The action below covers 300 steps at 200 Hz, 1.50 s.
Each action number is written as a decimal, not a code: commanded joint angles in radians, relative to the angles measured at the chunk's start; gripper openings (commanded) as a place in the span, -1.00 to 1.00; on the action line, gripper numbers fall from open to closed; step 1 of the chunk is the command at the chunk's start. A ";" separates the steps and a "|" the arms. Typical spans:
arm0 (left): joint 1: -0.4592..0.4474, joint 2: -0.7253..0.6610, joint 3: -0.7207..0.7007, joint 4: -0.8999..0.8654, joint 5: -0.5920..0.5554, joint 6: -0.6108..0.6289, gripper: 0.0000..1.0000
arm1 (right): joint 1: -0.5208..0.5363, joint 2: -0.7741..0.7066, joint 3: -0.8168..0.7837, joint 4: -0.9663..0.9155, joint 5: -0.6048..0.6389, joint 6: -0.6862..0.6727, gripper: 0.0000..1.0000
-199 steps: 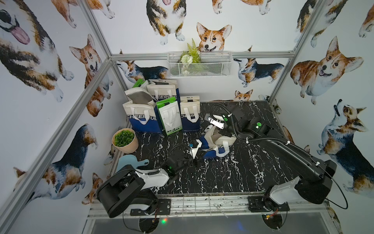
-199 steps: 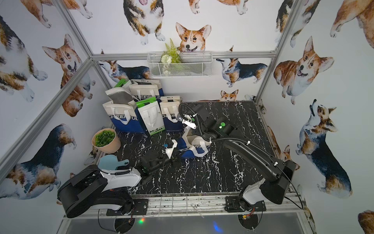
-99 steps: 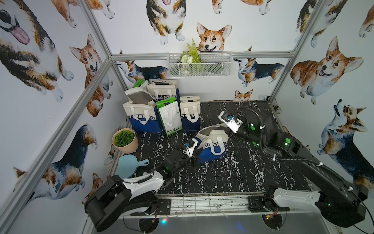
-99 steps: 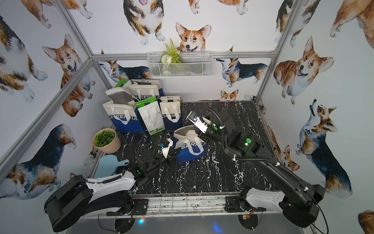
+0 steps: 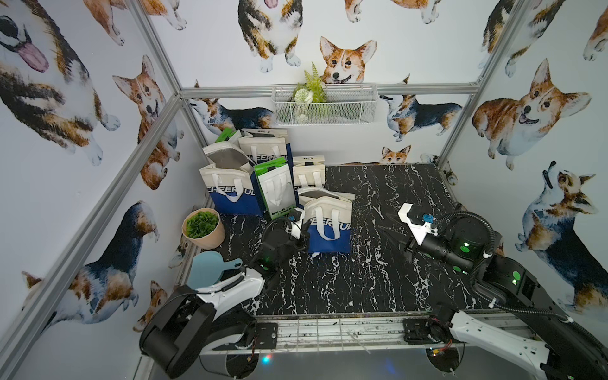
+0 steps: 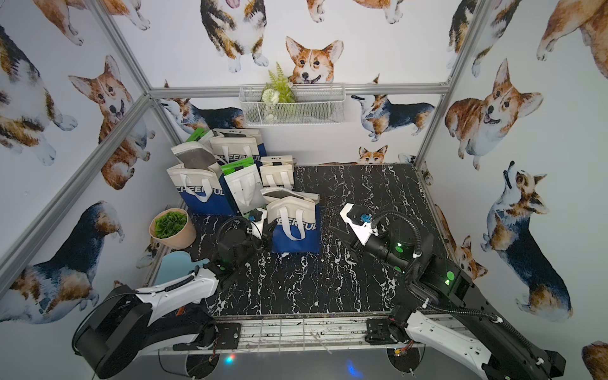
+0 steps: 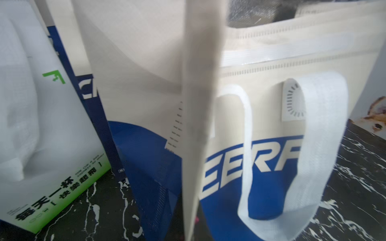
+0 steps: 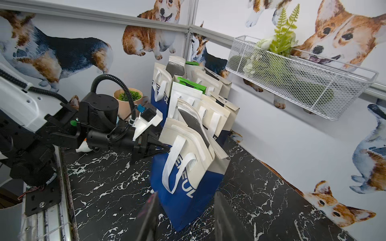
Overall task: Open the takeout bag
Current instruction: Move the takeout bag to the center of the board.
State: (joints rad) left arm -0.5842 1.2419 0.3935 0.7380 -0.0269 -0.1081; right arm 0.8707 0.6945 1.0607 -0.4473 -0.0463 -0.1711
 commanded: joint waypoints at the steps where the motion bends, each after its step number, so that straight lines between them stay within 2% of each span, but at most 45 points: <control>1: 0.079 0.109 0.054 0.138 -0.005 0.008 -1.00 | 0.004 -0.016 -0.005 0.024 -0.003 0.023 -0.11; 29: 0.206 0.266 0.135 0.240 0.133 -0.075 -1.00 | 0.004 -0.013 -0.008 0.024 -0.005 0.022 -0.10; 47: 0.255 0.357 0.157 0.353 0.190 -0.100 -1.00 | 0.004 -0.009 -0.008 0.018 -0.002 0.021 -0.10; 72: 0.280 0.438 0.148 0.449 0.172 -0.088 -1.00 | 0.004 -0.003 -0.008 0.019 0.002 0.018 -0.09; 105: 0.298 0.427 0.096 0.493 0.165 -0.123 -1.00 | 0.004 0.010 -0.016 0.019 0.010 0.025 -0.09; 116: 0.297 0.409 0.080 0.472 0.158 -0.137 -0.57 | 0.004 0.011 -0.022 0.024 0.012 0.034 -0.07; 129: 0.297 0.359 0.062 0.424 0.156 -0.156 -0.06 | 0.004 0.007 -0.032 0.035 0.023 0.047 0.22; 141: 0.297 0.312 0.043 0.353 0.144 -0.178 0.23 | 0.004 0.005 -0.046 0.056 0.035 0.057 0.25; 153: 0.297 0.252 0.020 0.275 0.129 -0.195 0.40 | 0.004 0.006 -0.061 0.077 0.047 0.068 0.37; 184: 0.295 -0.003 -0.037 -0.023 0.069 -0.215 0.51 | 0.005 0.024 -0.126 0.151 0.121 0.115 0.44; 206: 0.268 -0.207 -0.092 -0.150 -0.003 -0.207 0.53 | 0.005 0.037 -0.214 0.243 0.210 0.138 0.48; 220: 0.234 -0.315 -0.109 -0.228 -0.128 -0.188 0.61 | 0.005 0.043 -0.280 0.305 0.263 0.138 0.51; 240: 0.189 -0.426 -0.131 -0.300 -0.298 -0.150 0.78 | 0.005 0.034 -0.412 0.427 0.308 0.069 0.59; 251: 0.175 -0.460 -0.155 -0.287 -0.363 -0.134 0.81 | 0.004 0.021 -0.508 0.545 0.376 0.014 0.60; 255: 0.171 -0.467 -0.163 -0.275 -0.385 -0.129 0.94 | 0.003 0.017 -0.534 0.576 0.410 0.003 0.66; 261: 0.167 -0.471 -0.178 -0.249 -0.412 -0.119 0.99 | -0.007 0.010 -0.568 0.613 0.452 -0.009 0.70; 272: 0.164 -0.448 -0.208 -0.162 -0.430 -0.076 1.00 | -0.047 -0.009 -0.615 0.651 0.483 -0.027 0.71; 287: 0.161 -0.330 -0.250 0.059 -0.378 0.012 1.00 | -0.120 -0.025 -0.682 0.685 0.519 -0.086 0.71; 300: 0.142 -0.201 -0.237 0.196 -0.445 0.065 1.00 | -0.204 -0.025 -0.745 0.750 0.551 -0.056 0.70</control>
State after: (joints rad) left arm -0.4213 0.8955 0.1570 0.6472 -0.3691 -0.1738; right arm 0.7620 0.6754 0.3946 0.0990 0.3878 -0.1898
